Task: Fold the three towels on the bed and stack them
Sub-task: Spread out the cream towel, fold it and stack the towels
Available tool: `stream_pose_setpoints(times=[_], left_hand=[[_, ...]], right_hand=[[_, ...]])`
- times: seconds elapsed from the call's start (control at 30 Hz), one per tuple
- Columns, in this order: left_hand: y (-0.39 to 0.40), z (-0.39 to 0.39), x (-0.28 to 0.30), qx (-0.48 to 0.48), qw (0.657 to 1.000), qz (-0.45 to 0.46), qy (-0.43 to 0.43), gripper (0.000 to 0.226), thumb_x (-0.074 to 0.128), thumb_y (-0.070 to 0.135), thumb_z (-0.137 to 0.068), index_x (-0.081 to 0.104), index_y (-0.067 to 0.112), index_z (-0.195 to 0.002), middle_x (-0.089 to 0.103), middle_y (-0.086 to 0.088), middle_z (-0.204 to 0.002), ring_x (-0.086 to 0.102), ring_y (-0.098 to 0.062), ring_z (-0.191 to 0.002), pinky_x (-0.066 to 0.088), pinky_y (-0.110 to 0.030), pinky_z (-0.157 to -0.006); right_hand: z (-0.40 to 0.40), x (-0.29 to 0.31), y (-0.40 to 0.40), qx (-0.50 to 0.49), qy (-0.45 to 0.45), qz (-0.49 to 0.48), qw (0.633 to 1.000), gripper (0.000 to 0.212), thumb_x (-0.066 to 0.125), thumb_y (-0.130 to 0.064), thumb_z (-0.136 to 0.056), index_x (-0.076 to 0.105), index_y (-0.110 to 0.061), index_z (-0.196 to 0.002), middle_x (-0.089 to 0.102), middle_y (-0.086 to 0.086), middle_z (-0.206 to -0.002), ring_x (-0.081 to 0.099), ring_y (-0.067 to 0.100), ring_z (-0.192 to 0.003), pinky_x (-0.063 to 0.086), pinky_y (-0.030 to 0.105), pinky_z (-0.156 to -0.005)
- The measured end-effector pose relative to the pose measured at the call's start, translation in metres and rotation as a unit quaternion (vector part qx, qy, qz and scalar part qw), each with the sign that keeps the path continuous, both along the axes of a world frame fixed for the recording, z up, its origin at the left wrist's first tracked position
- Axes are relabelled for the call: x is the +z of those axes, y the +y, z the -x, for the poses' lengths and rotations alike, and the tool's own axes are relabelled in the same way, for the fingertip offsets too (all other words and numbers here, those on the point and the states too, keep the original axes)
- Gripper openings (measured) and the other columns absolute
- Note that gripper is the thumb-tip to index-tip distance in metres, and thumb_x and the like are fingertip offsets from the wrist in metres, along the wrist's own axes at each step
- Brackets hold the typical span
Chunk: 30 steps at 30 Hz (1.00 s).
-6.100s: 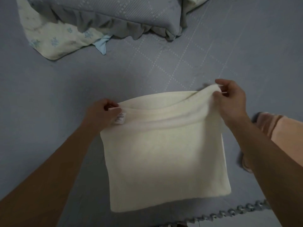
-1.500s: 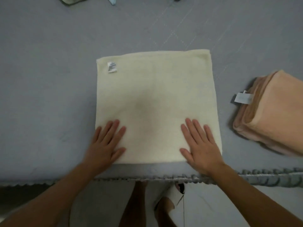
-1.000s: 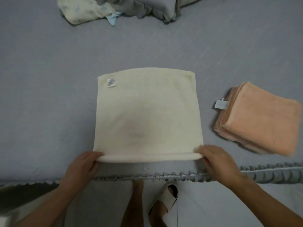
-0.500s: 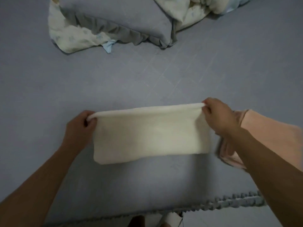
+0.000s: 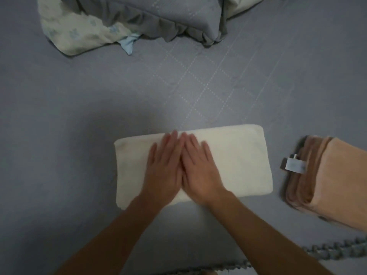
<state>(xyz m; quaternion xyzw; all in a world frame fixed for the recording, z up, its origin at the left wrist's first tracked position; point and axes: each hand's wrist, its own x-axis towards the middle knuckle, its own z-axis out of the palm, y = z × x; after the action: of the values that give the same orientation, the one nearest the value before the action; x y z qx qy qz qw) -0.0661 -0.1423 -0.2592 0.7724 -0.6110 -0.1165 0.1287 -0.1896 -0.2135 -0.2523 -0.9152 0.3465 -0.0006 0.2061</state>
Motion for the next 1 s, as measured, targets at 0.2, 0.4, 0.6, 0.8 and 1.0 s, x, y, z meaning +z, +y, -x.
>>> stream_pose_setpoints(times=[0.2,0.4,0.6,0.8,1.0], left_hand=[[0.048,-0.046,-0.058,-0.006,0.992,-0.081,-0.092,0.07,0.034,0.053,-0.094,0.019,0.024,-0.156,0.013,-0.007,-0.165,0.011,-0.027,-0.152,0.012,-0.05,-0.121],[0.048,-0.058,-0.036,0.112,0.985,-0.125,-0.03,0.072,0.031,0.058,-0.09,0.023,0.027,-0.155,0.016,-0.006,-0.164,0.01,-0.026,-0.152,0.014,-0.055,-0.118],[-0.027,-0.088,0.014,0.144,0.973,-0.182,0.013,0.057,0.061,0.062,-0.078,0.059,0.024,-0.119,0.063,-0.006,-0.123,0.054,-0.031,-0.117,0.024,-0.046,-0.108],[-0.049,-0.124,0.018,0.021,0.914,-0.36,0.183,0.053,0.076,0.048,-0.078,0.061,0.019,-0.12,0.065,-0.006,-0.119,0.061,-0.026,-0.111,0.039,-0.028,-0.082],[0.052,-0.101,0.018,0.15,0.874,-0.337,0.317,0.027,0.076,0.048,-0.078,0.071,0.03,-0.097,0.075,0.009,-0.091,0.07,-0.013,-0.086,0.052,-0.026,-0.071]], right_hand=[[0.064,-0.048,-0.037,-0.008,0.104,0.056,0.993,0.075,0.036,-0.048,-0.093,0.016,-0.011,-0.156,0.01,0.009,-0.164,0.006,0.027,-0.151,0.006,0.048,-0.121],[0.12,-0.042,-0.072,-0.148,0.194,0.035,0.969,0.072,0.019,-0.046,-0.096,-0.003,-0.013,-0.156,-0.006,0.01,-0.165,-0.005,0.027,-0.152,0.005,0.052,-0.121],[0.095,-0.008,-0.035,-0.41,0.132,-0.001,0.902,0.091,0.057,-0.04,-0.083,0.009,-0.011,-0.154,0.006,0.02,-0.162,0.009,0.038,-0.147,0.008,0.055,-0.117],[0.09,0.003,0.021,-0.743,-0.061,-0.303,0.594,0.084,0.071,-0.056,-0.073,0.044,-0.006,-0.135,0.052,0.017,-0.136,0.054,0.038,-0.118,0.041,0.051,-0.104],[0.078,0.015,-0.051,-0.613,-0.12,-0.229,0.747,0.04,0.072,-0.025,-0.078,0.057,-0.009,-0.112,0.065,0.011,-0.111,0.06,0.025,-0.095,0.051,0.037,-0.082]])
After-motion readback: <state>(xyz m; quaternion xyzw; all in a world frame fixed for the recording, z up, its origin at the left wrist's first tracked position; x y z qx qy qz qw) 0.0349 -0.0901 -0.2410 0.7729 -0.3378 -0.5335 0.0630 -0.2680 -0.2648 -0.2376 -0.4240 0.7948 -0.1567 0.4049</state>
